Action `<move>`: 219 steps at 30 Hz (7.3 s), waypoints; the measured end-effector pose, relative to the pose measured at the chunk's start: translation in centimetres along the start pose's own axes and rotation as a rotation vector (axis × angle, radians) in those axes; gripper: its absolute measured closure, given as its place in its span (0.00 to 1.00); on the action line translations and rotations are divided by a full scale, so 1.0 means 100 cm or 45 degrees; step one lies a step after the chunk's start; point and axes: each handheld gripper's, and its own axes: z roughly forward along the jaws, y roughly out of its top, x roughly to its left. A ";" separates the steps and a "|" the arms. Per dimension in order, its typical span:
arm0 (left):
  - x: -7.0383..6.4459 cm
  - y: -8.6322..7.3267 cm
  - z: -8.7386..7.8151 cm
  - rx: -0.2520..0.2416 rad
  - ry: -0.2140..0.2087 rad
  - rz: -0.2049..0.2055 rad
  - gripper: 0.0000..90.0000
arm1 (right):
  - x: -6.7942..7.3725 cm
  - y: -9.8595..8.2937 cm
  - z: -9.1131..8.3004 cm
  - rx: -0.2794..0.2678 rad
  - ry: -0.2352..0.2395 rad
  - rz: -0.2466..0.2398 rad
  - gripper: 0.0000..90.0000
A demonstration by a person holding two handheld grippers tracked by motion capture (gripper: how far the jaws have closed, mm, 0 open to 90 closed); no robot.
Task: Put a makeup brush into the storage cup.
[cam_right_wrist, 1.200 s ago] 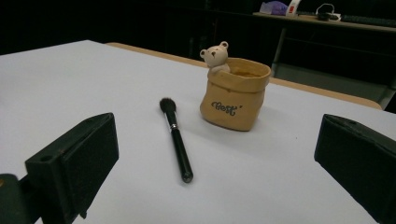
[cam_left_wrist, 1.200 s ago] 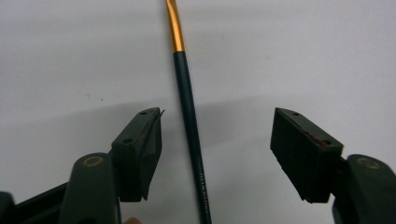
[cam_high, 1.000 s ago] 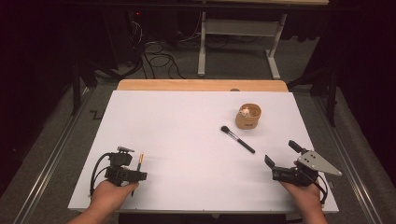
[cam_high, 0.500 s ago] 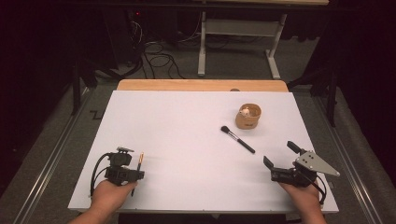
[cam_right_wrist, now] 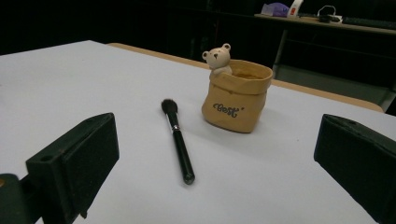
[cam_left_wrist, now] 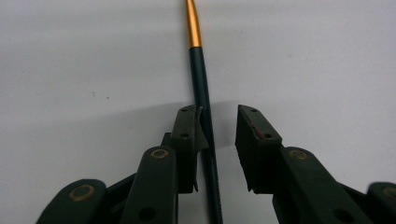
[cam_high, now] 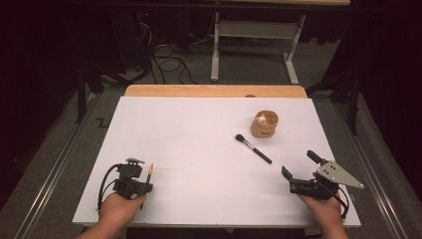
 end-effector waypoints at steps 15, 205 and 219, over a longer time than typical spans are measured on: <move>0.001 -0.001 0.000 0.007 0.007 -0.002 0.77 | -0.001 0.001 -0.002 -0.018 0.004 0.011 0.01; -0.061 0.014 0.005 -1.261 -0.541 0.441 0.93 | 0.035 0.024 0.017 -0.028 0.126 -0.035 0.02; -0.063 0.010 0.002 -1.283 -0.517 0.460 0.93 | 0.059 0.065 0.042 -0.038 0.207 -0.071 0.03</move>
